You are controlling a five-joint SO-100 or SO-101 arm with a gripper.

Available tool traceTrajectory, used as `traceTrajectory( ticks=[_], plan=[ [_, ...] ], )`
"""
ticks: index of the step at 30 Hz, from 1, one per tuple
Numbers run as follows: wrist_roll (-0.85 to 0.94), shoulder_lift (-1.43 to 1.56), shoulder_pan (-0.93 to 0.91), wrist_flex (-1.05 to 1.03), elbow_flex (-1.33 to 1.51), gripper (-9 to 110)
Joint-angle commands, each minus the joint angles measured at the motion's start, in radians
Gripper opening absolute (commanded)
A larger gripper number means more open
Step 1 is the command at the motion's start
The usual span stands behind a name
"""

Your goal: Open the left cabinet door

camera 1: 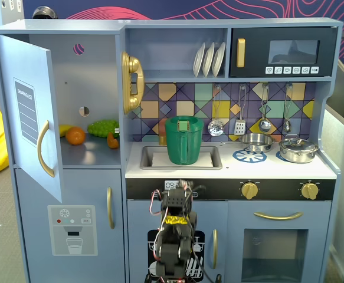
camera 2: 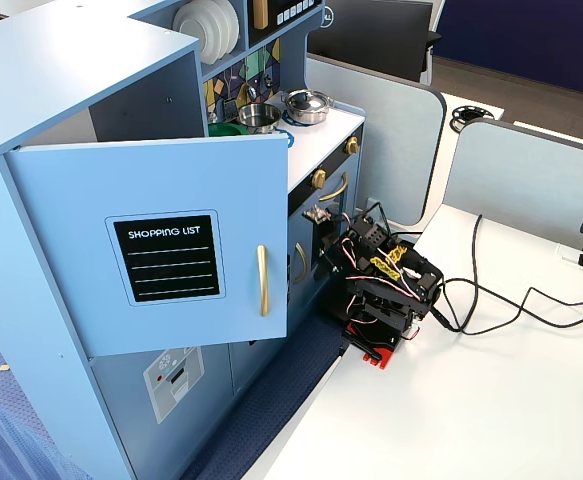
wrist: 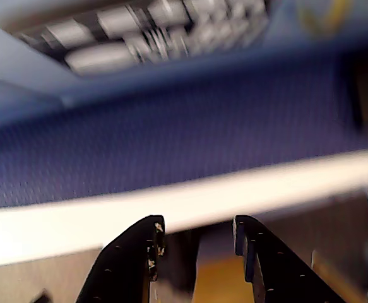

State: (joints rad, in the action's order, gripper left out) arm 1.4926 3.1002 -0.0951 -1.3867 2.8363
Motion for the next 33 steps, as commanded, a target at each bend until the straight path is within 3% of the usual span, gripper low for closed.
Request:
traceTrajectory(
  ticks=[1, 7, 23, 33],
  plan=[
    [-0.032, 0.077, -0.032, -0.035, 0.095, 5],
    [-0.097, 0.074, -0.005, -0.055, 0.16, 5],
    [0.155, 0.078, 0.04, -0.126, 0.161, 2],
    [0.1, 0.078, 0.06, -0.138, 0.161, 0]
  ],
)
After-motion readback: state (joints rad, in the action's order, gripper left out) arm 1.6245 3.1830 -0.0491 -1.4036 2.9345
